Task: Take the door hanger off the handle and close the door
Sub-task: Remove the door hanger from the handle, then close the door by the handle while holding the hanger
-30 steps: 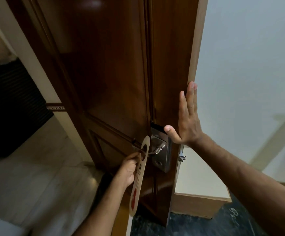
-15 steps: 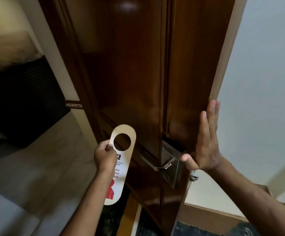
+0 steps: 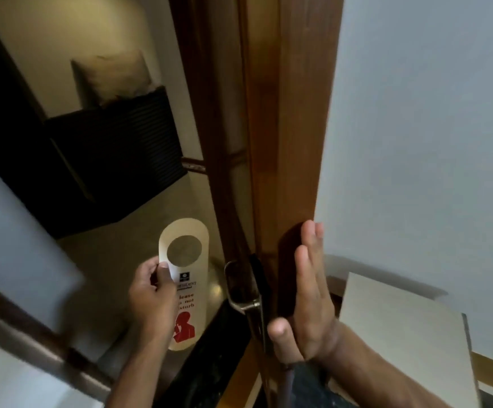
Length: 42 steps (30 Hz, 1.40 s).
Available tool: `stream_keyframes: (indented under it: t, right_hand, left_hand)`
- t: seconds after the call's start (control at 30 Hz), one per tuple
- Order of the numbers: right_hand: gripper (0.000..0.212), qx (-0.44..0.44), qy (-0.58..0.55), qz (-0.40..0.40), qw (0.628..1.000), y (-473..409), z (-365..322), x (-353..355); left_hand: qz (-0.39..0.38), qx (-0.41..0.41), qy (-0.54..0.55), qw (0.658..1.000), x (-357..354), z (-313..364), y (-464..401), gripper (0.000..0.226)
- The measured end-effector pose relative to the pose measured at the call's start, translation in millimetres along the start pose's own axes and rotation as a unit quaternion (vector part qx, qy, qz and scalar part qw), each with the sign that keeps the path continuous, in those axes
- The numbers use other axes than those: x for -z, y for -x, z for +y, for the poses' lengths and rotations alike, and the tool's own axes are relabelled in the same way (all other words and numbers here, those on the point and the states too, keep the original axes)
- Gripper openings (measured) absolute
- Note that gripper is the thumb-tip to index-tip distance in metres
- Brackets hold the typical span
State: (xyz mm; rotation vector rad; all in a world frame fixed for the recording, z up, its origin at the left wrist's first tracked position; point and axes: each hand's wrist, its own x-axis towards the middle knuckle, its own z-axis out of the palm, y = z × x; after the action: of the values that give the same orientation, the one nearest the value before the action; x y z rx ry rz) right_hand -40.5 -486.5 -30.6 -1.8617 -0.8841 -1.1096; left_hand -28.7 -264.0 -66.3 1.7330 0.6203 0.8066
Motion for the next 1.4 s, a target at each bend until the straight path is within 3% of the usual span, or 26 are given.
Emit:
stream_keyframes:
  t: [0.1, 0.27, 0.37, 0.53, 0.73, 0.9, 1.0, 1.07, 1.13, 1.2, 1.4]
  right_hand:
    - [0.063, 0.064, -0.080, 0.080, 0.991, -8, -27, -30]
    - [0.066, 0.077, -0.169, 0.037, 0.982, -15, -69, -87]
    - [0.064, 0.082, -0.188, 0.013, 0.979, -21, -89, -127]
    - [0.061, 0.114, -0.180, -0.061, 0.975, -30, -109, -189]
    - [0.073, 0.137, -0.195, -0.167, 0.957, -54, -132, -238]
    - [0.085, 0.109, -0.108, -0.264, 0.952, -42, -109, -272]
    - [0.097, -0.009, -0.108, -0.335, 0.936, -30, -95, -300]
    - [0.077, -0.069, -0.084, -0.395, 0.912, -22, -78, -321]
    - [0.051, -0.016, -0.039, -0.451, 0.892, -17, -59, -338]
    - [0.065, 0.015, -0.059, -0.481, 0.875, -20, -46, -354]
    - [0.045, -0.007, -0.112, -0.514, 0.851, -29, -43, -405]
  left_hand:
    - [0.030, -0.034, -0.020, 0.999, 37, -4, 3, 0.014]
    - [0.115, -0.082, -0.033, 0.989, 110, -8, 8, 0.011]
    - [0.158, -0.130, -0.096, 0.974, 153, -5, 9, 0.014]
    - [0.204, -0.122, -0.119, 0.964, 210, -12, 9, 0.028]
    - [0.281, -0.127, -0.113, 0.945, 230, -14, 10, 0.026]
    - [0.285, -0.108, -0.131, 0.943, 238, -15, 7, 0.039]
    - [0.305, -0.093, -0.148, 0.936, 236, -16, 3, 0.037]
    - [0.317, -0.079, -0.144, 0.934, 234, -16, 1, 0.033]
    - [0.325, -0.067, -0.119, 0.936, 232, -15, 1, 0.032]
    - [0.340, -0.059, -0.095, 0.934, 229, -15, 0, 0.026]
    - [0.380, -0.056, -0.047, 0.922, 221, -19, -3, 0.014]
